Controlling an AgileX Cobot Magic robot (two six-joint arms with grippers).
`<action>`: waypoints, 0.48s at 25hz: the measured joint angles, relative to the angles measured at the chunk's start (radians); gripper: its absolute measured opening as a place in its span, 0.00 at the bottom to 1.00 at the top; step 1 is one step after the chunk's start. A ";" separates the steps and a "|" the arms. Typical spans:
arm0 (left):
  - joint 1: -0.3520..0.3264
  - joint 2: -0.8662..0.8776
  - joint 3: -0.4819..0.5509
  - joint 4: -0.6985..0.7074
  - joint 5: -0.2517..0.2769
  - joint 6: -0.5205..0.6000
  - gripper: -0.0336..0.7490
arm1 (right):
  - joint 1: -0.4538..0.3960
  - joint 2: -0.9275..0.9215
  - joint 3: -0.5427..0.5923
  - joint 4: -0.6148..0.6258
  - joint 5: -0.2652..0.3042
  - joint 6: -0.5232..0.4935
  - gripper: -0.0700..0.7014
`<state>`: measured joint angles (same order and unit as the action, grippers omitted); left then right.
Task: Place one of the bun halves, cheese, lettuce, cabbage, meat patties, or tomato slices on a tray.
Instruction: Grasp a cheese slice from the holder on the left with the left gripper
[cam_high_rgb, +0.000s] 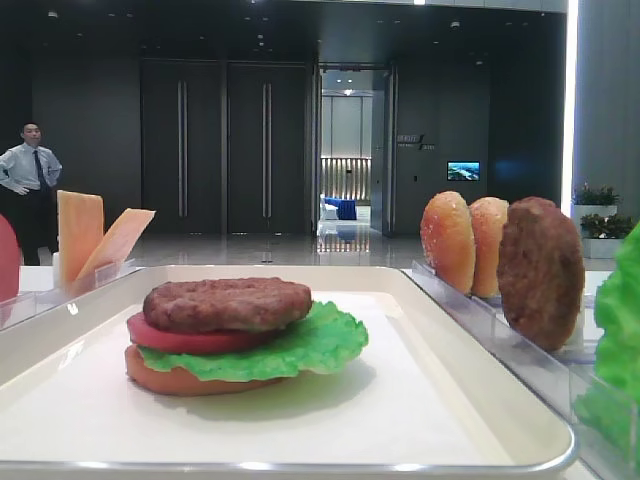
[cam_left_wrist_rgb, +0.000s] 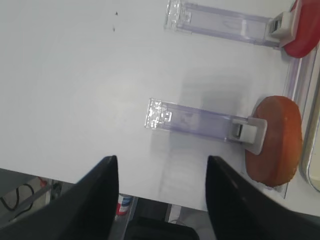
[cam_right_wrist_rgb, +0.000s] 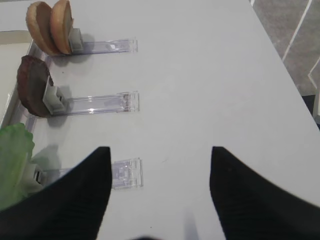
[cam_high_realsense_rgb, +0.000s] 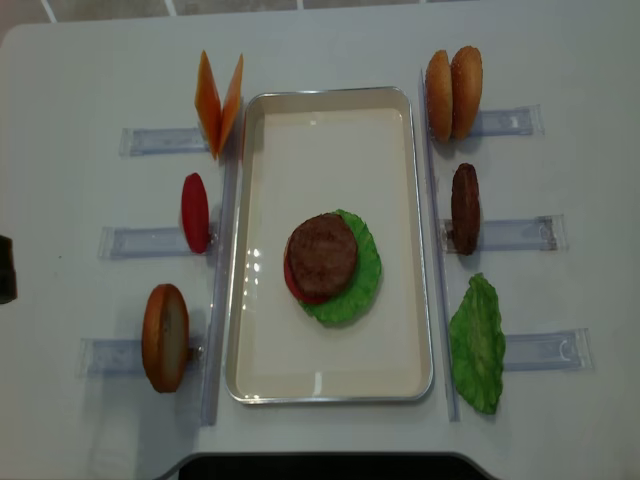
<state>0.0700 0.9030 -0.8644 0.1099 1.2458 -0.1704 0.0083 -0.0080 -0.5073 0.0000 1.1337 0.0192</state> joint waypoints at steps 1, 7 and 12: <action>0.000 0.032 -0.003 0.000 0.000 0.000 0.58 | 0.000 0.000 0.000 0.000 0.000 0.000 0.63; 0.000 0.284 -0.134 0.010 -0.043 0.000 0.58 | 0.000 0.000 0.000 0.000 0.000 0.000 0.63; 0.000 0.664 -0.512 0.018 -0.032 0.001 0.58 | 0.000 -0.001 0.000 0.000 0.000 0.000 0.63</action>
<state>0.0700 1.5667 -1.3763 0.1277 1.2139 -0.1694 0.0083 -0.0088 -0.5073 0.0000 1.1337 0.0192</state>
